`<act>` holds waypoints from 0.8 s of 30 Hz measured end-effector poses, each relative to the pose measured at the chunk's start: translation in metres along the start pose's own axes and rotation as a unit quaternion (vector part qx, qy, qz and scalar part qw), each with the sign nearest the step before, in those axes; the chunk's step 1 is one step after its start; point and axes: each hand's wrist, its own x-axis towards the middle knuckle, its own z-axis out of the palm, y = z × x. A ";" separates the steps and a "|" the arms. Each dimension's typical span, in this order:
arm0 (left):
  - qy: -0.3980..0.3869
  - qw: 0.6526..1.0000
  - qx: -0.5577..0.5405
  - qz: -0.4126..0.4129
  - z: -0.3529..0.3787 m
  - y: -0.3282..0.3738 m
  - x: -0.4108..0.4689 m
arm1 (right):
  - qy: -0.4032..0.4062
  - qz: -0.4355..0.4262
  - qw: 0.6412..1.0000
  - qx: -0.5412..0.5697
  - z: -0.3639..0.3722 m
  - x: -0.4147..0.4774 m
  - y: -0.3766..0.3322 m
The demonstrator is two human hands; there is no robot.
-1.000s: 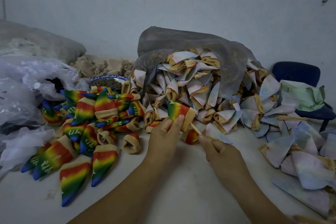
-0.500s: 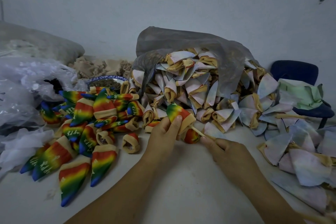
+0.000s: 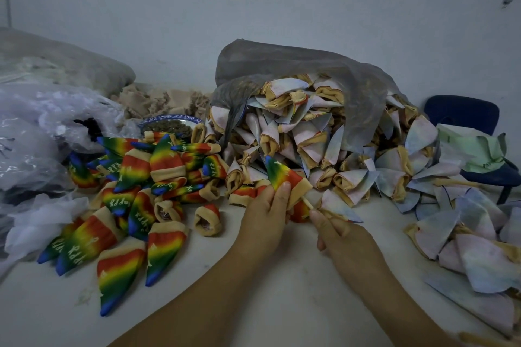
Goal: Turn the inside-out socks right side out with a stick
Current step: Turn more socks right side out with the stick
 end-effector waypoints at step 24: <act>-0.003 0.998 -0.024 -0.055 0.001 -0.003 0.004 | 0.017 -0.013 1.000 -0.019 0.003 0.005 0.005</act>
